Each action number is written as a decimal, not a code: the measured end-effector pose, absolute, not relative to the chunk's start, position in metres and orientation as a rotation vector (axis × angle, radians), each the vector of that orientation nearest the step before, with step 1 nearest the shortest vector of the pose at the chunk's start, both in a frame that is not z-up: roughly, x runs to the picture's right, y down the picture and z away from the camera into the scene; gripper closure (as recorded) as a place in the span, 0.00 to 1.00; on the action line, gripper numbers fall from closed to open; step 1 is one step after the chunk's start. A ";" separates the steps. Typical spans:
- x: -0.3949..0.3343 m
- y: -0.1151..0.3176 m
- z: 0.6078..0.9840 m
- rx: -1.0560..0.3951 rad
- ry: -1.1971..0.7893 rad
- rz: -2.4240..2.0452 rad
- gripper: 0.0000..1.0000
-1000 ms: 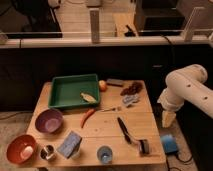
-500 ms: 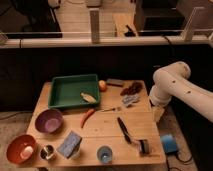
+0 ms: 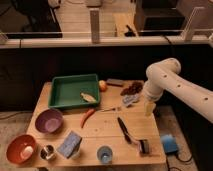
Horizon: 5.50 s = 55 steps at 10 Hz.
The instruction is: Place eraser in tray
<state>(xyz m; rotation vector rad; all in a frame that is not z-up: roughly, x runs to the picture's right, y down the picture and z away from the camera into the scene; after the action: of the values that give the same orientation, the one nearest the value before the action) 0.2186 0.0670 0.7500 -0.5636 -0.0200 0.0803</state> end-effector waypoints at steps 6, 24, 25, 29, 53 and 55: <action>0.196 0.046 0.781 -0.570 -0.048 0.110 0.20; 0.206 0.001 0.865 -0.517 -0.046 0.124 0.20; 0.207 0.000 0.870 -0.514 -0.045 0.122 0.20; 0.213 0.000 0.885 -0.508 -0.039 0.124 0.20; 0.157 -0.050 0.941 -0.468 -0.114 0.127 0.20; 0.153 -0.063 0.951 -0.460 -0.129 0.124 0.20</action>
<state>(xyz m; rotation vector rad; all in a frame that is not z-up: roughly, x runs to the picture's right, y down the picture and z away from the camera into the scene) 0.1533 -0.0633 0.9514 -0.4602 -0.1291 0.1236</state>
